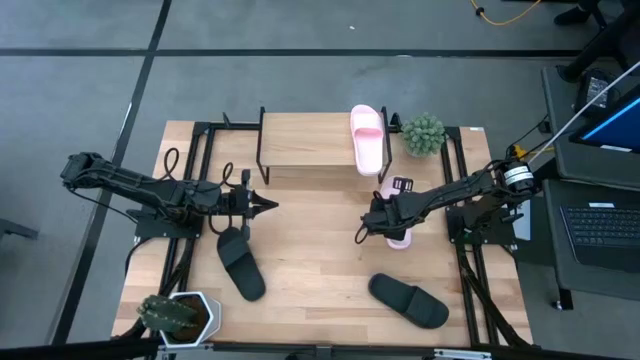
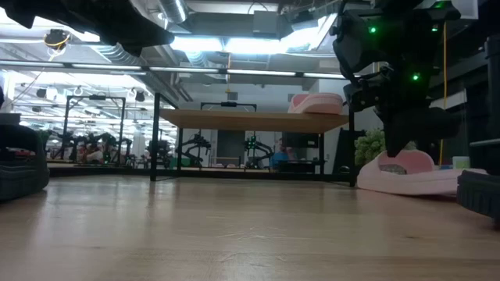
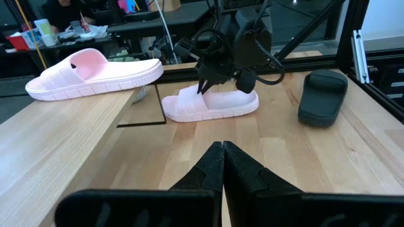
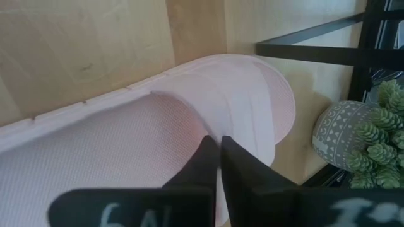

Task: Pick and place slides into the shelf
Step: Put the pink slide on the shelf

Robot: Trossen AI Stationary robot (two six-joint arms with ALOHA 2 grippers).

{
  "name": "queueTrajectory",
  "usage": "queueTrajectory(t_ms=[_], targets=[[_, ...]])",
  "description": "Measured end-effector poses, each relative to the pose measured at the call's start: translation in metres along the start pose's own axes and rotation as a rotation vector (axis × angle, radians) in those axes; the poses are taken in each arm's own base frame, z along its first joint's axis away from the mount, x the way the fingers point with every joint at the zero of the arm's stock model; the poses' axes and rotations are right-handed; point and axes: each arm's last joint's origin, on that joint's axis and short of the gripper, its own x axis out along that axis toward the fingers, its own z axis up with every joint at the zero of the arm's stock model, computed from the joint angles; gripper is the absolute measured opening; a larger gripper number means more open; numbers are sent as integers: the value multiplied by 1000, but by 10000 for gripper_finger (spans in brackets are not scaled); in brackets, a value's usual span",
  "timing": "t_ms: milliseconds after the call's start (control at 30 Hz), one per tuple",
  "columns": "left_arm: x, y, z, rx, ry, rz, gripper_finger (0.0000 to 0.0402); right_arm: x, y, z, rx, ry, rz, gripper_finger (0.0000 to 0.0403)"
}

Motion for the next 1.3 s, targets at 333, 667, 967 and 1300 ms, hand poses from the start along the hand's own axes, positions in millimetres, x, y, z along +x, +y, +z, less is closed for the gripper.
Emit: queueTrajectory(t_ms=[333,667,967,1300], targets=[[0,0,0,0,0,0,0,-3,3,-1,-40,-15,-17,5],[0,0,0,-22,0,0,0,-43,-2,22,-52,-136,20,3],[0,0,0,-19,-1,0,0,-91,-16,48,-123,-319,58,3],[0,0,0,-19,0,0,0,-137,-36,66,-158,-500,85,3]])
